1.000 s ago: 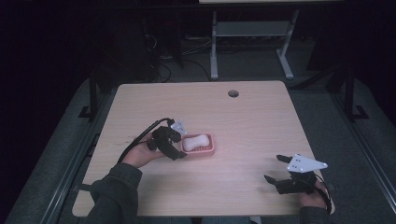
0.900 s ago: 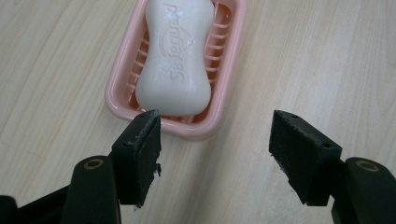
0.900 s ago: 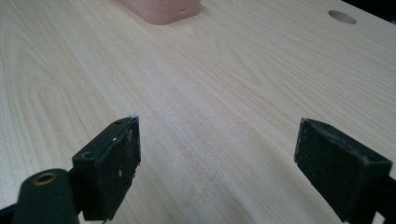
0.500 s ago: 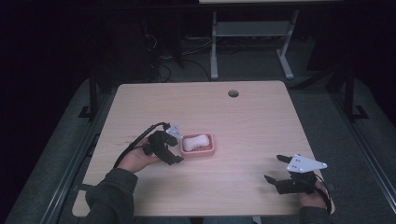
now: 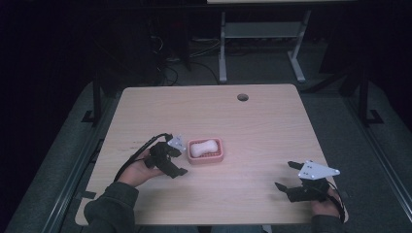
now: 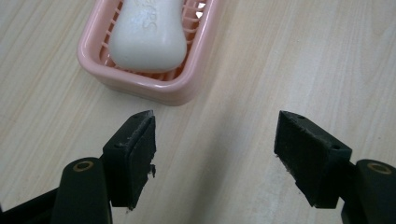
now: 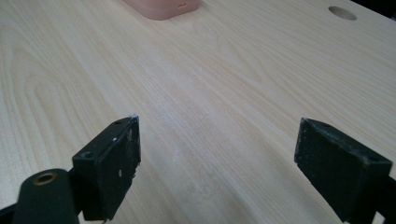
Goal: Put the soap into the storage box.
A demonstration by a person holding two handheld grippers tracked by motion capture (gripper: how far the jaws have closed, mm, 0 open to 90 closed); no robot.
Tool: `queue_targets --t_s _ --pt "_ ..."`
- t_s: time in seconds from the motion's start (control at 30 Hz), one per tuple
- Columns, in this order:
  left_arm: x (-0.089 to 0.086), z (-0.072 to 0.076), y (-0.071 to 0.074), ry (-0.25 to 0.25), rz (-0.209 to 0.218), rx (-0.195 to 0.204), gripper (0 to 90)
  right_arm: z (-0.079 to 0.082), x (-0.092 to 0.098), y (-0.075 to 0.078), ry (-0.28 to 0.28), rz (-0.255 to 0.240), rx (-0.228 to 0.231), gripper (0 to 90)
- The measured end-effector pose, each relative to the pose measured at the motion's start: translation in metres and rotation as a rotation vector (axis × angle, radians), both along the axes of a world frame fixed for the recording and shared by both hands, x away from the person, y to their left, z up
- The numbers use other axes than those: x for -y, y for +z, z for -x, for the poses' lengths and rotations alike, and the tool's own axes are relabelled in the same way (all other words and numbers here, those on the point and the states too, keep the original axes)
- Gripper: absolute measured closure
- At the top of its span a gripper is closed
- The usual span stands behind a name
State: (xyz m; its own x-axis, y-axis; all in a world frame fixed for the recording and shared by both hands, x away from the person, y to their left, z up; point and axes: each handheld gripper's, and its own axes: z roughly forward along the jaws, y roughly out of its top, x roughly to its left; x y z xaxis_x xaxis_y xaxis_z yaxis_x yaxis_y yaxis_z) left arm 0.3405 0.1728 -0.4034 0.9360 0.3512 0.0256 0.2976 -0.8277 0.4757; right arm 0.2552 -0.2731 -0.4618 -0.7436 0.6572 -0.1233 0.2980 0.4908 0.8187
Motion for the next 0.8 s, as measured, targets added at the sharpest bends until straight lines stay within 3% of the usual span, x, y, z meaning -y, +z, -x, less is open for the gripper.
queue_targets --t_s 0.8 --pt "-0.018 0.018 -0.014 0.027 0.020 -0.005 28.1 0.000 0.000 -0.001 -0.008 0.012 -0.009 13.7"
